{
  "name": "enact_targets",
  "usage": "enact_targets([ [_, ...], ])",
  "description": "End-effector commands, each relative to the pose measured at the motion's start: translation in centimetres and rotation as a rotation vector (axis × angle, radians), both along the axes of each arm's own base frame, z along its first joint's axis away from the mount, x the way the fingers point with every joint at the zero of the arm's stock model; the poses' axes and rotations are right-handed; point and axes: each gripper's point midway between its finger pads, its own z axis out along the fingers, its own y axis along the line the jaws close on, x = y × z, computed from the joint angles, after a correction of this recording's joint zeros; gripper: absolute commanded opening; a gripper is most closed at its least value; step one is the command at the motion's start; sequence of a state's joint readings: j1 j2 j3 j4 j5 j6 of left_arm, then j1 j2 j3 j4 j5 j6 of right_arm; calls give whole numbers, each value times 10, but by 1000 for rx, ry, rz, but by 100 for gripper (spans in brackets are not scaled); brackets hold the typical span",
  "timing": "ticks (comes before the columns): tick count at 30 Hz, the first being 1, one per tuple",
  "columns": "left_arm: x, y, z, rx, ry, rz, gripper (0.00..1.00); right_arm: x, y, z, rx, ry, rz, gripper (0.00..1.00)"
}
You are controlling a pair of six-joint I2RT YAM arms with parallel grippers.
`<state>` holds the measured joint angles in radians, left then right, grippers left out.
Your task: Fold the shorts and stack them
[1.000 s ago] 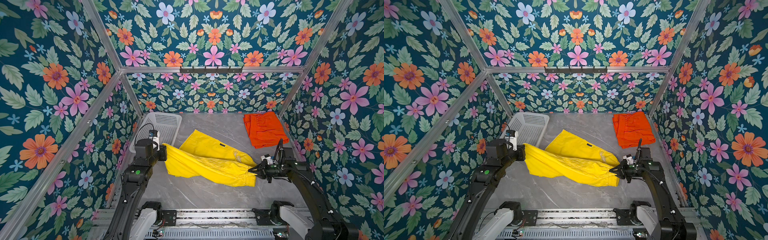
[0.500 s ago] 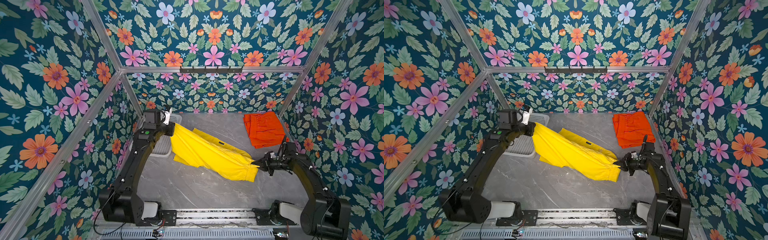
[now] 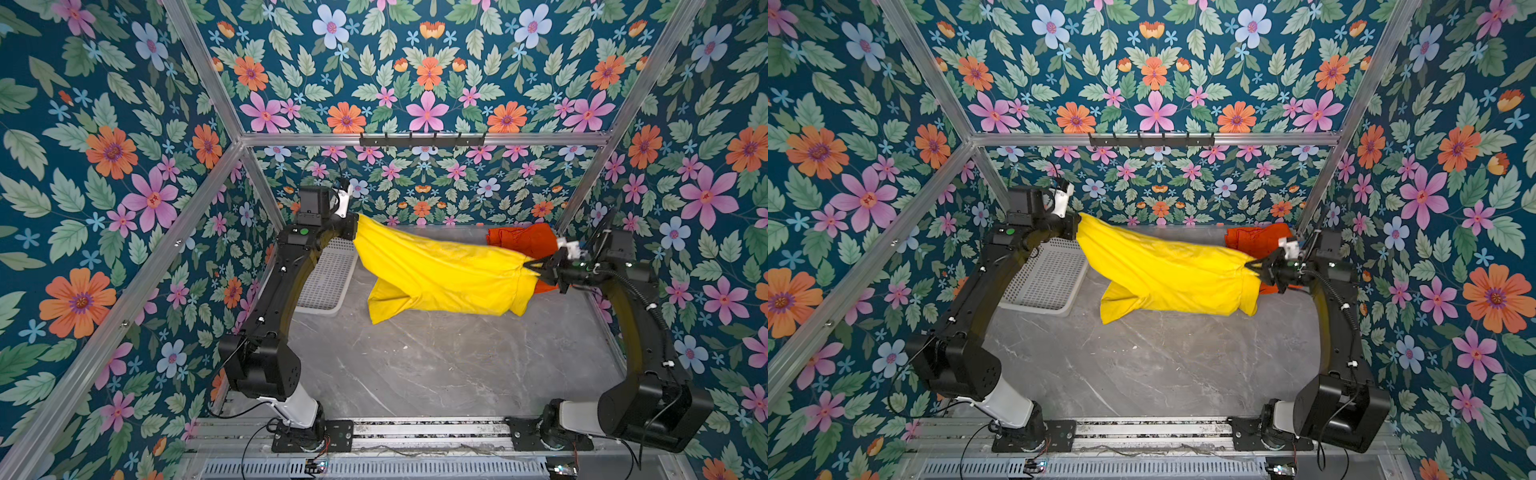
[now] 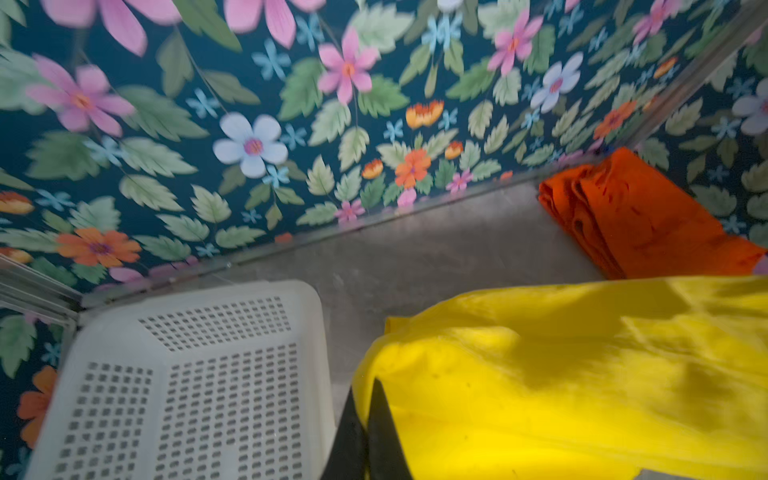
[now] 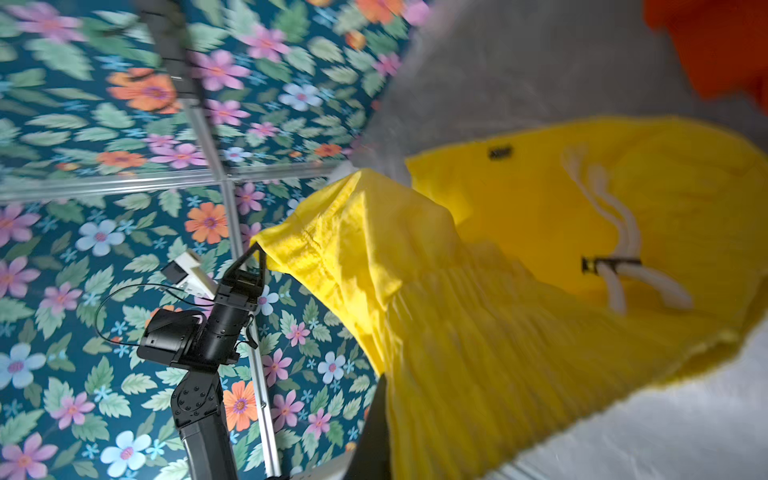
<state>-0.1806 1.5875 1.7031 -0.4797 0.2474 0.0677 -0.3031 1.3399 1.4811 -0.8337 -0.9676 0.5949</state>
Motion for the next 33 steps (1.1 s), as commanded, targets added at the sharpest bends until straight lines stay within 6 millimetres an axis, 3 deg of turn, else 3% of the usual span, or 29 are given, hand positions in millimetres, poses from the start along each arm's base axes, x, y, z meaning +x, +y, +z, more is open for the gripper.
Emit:
enact_targets([
  [1,-6,29,16,29,-94,122,0,9,-12,42,-58,-125,-19,0],
  [5,-6,44,45,-46,-219,145,0,42,0,80,-26,-220,37,0],
  [10,22,42,90,-76,-322,133,0,100,43,122,-40,-324,153,0],
  [13,35,47,124,-84,-389,146,0,128,46,152,-32,-397,161,0],
  [16,30,47,150,-84,-457,134,0,130,49,176,17,-489,204,0],
  [18,18,43,152,-94,-476,101,0,121,52,170,-1,-472,227,0],
  [20,2,40,133,-98,-442,76,0,101,60,148,-79,-406,260,0],
  [22,-17,36,92,-121,-375,57,0,80,68,110,-153,-295,302,0],
  [26,-58,28,-16,-170,-178,47,0,36,73,34,-94,-170,286,0],
  [28,-78,27,-77,-219,-36,73,0,8,73,-16,-90,-54,281,0],
  [31,-106,22,-148,-285,141,120,0,-26,71,-83,-87,120,261,0],
  [33,-122,23,-182,-315,250,172,0,-49,67,-123,-83,245,238,0],
])
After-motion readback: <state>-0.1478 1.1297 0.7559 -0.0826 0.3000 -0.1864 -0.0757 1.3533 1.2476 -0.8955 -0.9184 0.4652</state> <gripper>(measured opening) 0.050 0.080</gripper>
